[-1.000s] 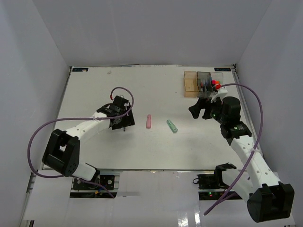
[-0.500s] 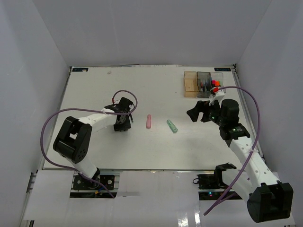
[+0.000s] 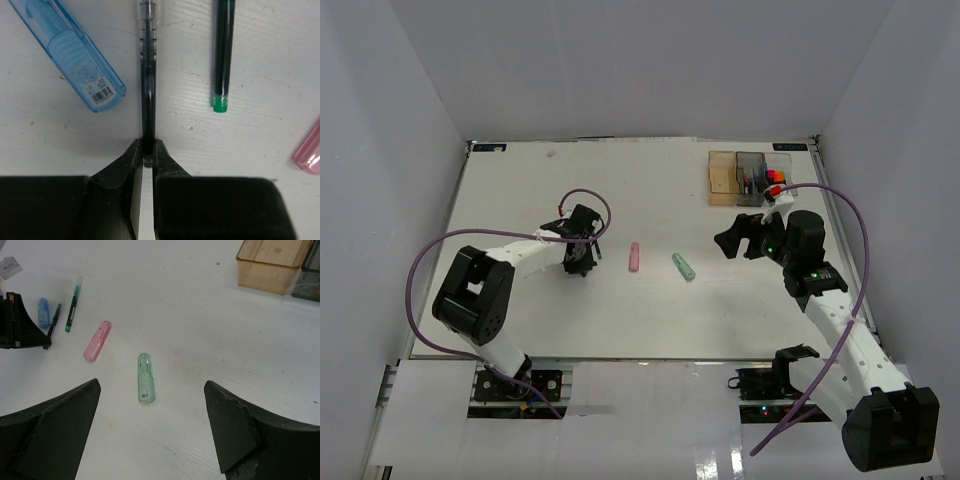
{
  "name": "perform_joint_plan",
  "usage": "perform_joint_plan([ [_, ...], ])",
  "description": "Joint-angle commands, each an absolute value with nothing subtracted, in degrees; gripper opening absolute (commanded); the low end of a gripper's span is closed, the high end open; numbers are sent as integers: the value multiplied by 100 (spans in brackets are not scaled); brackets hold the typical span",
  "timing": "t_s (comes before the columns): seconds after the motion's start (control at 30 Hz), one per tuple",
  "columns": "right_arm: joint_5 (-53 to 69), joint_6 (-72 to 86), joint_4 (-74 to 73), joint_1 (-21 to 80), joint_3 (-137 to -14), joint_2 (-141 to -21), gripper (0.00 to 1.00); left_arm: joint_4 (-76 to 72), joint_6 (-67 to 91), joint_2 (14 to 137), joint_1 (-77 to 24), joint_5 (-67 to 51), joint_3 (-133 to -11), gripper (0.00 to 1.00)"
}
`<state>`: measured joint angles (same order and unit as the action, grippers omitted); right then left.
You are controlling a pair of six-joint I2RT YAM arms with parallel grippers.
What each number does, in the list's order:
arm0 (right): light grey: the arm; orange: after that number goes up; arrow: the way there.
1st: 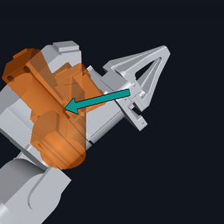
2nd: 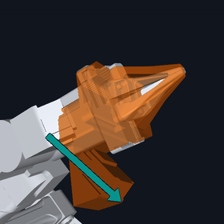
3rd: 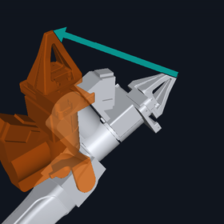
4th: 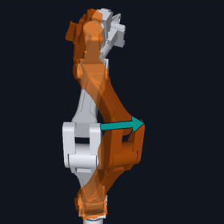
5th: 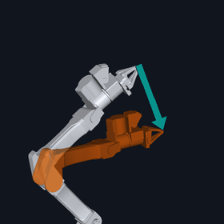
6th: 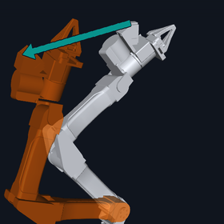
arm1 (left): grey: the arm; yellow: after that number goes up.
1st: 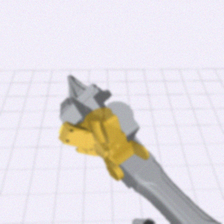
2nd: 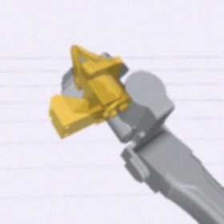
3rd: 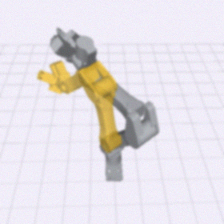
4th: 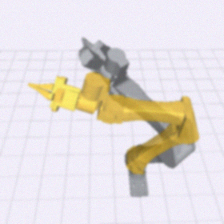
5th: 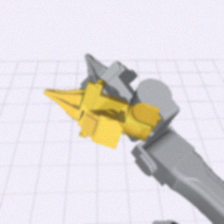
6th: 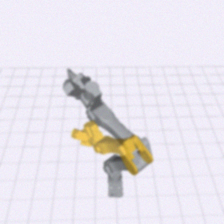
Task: Sort the stationery into containers
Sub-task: Pick up the pen from the center of the board.
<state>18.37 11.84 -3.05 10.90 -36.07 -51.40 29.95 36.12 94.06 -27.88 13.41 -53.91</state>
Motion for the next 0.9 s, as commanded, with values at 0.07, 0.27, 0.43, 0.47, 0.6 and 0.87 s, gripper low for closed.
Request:
perform_joint_plan([
  [0.07,2127,1160,-70,1072,-3603,-5150,91,2839,3454,8931,-2935,634,-5387,11],
  [0.27,2706,1441,237,1125,-3770,-5273,90,2251,3287,8052,-3085,-596,-5502,12],
  [0.43,2707,1845,650,1695,-4077,-5615,88,1179,3296,7620,-3348,-1730,-5405,14],
  [0.47,2629,1863,676,1818,-4165,-5712,88,925,3278,7611,-3410,-1845,-5414,14],
  [0.6,2610,2153,1054,2214,-4569,-6134,87,361,3313,7559,-3665,-2162,-5379,15],
  [0.87,2636,2610,1705,2689,-5009,-6969,82,-772,3691,7479,-3893,-2434,-5142,16],
])
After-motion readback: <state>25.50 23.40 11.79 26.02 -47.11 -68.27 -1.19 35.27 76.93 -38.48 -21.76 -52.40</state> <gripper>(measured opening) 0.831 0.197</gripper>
